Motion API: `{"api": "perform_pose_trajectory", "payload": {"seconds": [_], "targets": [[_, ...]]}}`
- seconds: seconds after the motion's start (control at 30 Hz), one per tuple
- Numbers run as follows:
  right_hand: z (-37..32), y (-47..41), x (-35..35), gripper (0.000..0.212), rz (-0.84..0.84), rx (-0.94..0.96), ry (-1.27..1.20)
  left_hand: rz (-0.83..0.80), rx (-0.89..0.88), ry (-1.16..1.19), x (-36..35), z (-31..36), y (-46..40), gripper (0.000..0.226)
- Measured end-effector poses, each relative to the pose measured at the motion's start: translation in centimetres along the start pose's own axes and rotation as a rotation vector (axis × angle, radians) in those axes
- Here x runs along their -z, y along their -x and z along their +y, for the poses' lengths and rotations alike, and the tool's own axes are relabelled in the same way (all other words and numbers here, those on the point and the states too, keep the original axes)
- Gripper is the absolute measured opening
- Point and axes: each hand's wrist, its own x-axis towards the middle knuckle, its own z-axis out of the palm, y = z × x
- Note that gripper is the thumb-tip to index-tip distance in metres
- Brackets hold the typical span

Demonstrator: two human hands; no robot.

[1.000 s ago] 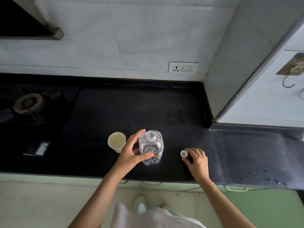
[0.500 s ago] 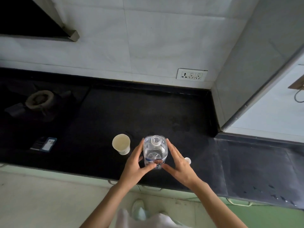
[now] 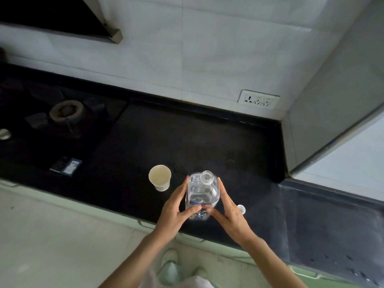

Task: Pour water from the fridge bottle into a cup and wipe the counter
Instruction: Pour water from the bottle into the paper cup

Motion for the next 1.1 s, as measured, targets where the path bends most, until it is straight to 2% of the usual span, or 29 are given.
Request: {"api": "perform_pose_trajectory", "payload": {"seconds": [0.1, 0.27, 0.5, 0.6, 0.77, 1.1], "targets": [[-1.4, 0.5, -0.1, 0.073, 0.036, 0.037, -0.046, 0.057, -0.027, 0.056, -0.2, 1.5, 0.6, 0.074], [-4.2, 0.6, -0.3, 0.067, 0.107, 0.103, -0.07, 0.149, -0.033, 0.282, -0.4, 3.6, 1.1, 0.073], [-5.9, -0.3, -0.9, 0.063, 0.172, 0.143, 0.009, 0.241, -0.003, 0.384, 0.0, 4.7, 1.9, 0.07], [-6.2, -0.6, -1.3, 0.059, 0.154, 0.139, 0.021, 0.251, 0.012, 0.402, 0.1, 4.4, 2.6, 0.059], [-6.0, -0.6, -2.4, 0.057, 0.085, 0.059, 0.013, 0.278, 0.088, 0.461, 0.4, 3.0, 3.7, 0.061], [-4.9, -0.7, -4.5, 0.058, 0.067, -0.098, 0.076, 0.304, 0.211, 0.497, 0.4, 0.6, 4.6, 0.067]]}}
